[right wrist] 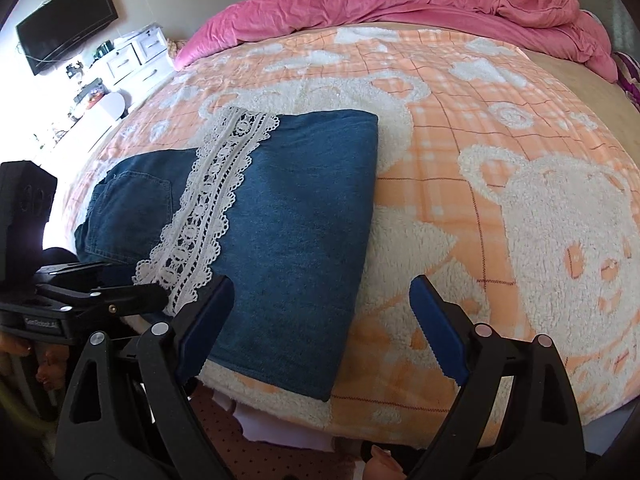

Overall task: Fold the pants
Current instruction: 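Open the left gripper and release the folded lace edge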

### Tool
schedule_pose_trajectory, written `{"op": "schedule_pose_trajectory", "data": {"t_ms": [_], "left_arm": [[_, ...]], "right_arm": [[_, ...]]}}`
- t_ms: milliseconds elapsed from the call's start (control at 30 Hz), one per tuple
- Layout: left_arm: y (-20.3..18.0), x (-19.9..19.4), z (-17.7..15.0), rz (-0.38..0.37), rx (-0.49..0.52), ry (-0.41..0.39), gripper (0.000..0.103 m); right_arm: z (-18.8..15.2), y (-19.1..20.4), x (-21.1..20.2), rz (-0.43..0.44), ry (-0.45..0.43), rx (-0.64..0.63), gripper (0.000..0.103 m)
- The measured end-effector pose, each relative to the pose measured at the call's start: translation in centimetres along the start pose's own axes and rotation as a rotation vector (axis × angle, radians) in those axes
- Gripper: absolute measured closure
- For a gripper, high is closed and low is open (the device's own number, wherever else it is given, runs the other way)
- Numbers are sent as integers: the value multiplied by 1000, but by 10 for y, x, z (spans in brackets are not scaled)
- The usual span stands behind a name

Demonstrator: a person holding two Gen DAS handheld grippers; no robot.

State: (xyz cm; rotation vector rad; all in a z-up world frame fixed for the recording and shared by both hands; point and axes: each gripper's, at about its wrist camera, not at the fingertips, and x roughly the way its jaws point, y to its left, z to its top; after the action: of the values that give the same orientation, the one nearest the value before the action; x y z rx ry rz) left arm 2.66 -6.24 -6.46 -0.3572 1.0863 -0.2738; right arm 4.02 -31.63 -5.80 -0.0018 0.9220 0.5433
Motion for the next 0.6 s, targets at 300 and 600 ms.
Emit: {"op": "schedule_pose_trajectory", "data": {"t_ms": [300, 600], "left_arm": [[-7, 6, 9, 27, 36, -18, 74], [-17, -12, -9, 38, 114, -13, 83]], "right_arm": [[-2, 4, 12, -23, 42, -20, 20], [2, 24, -16, -42, -124, -137, 20]]}}
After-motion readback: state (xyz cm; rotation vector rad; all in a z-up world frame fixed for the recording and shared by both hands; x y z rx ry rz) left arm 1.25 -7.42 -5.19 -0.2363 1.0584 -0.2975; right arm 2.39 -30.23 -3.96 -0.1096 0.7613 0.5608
